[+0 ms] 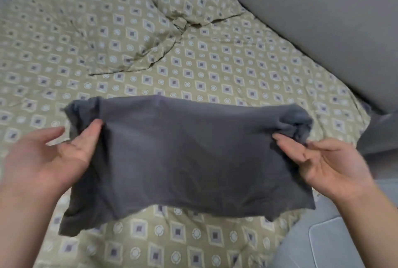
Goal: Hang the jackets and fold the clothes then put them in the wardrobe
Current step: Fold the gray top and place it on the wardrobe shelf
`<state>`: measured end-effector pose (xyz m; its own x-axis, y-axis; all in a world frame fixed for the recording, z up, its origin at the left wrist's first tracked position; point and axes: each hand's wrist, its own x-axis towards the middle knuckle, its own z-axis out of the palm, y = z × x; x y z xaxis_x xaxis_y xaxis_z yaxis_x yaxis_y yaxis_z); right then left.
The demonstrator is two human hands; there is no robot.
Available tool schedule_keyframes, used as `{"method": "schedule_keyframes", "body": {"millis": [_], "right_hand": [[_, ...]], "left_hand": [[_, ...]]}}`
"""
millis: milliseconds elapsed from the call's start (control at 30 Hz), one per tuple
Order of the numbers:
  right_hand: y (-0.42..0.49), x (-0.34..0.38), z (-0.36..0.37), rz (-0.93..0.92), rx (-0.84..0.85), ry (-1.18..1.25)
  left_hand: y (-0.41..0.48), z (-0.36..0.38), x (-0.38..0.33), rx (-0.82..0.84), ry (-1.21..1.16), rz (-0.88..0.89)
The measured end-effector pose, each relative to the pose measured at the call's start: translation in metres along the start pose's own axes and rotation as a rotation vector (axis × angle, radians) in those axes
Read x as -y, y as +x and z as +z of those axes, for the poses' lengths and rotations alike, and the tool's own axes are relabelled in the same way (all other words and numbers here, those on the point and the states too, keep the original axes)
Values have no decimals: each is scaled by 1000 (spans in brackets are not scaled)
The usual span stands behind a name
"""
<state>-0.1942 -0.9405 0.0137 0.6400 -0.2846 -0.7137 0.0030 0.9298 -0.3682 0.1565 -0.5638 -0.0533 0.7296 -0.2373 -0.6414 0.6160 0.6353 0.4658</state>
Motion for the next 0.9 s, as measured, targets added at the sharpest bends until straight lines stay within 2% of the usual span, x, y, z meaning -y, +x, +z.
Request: {"method": "schedule_keyframes", "body": {"millis": [100, 133, 200, 267, 333, 367, 433, 467, 500, 567, 667, 733, 800, 867, 900], "right_hand": [[50, -19, 2, 110, -163, -103], [69, -26, 2, 104, -220, -143], [107, -40, -12, 16, -374, -240], [132, -53, -33, -49, -507, -486], [140, -73, -52, -84, -635, -960], [140, -86, -63, -106, -653, -1209], [135, -112, -84, -150, -634, -1605], [132, -123, -90, -190, -623, -1708], [129, -130, -95, -236, -634, -1737], [130, -136, -102, -284, -737, -1632], [130, -127, -102, -203, -843, -1521], [126, -119, -101, -194, -823, -1620], [120, -111, -94, -226, -817, -1745], [113, -106, -88, -273, -841, -1813], [109, -104, -85, -331, -850, -1802]], "left_hand": [[5, 16, 29, -140, 113, -182], [13, 22, 40, -224, 200, -217], [31, 20, 64, -245, 478, -199], [43, -3, 77, -196, 1059, -1], [41, -34, 78, -257, 1694, 236], [38, -49, 77, -321, 1841, 273], [31, -78, 76, -402, 1863, 195], [27, -90, 79, -391, 1864, 143], [22, -99, 83, -353, 1886, 118], [14, -113, 90, -287, 1899, 195], [8, -118, 92, -262, 1859, 303], [11, -118, 89, -245, 1977, 358], [11, -110, 84, -289, 2125, 487], [5, -99, 78, -317, 2113, 616], [3, -93, 76, -320, 2008, 621]]}}
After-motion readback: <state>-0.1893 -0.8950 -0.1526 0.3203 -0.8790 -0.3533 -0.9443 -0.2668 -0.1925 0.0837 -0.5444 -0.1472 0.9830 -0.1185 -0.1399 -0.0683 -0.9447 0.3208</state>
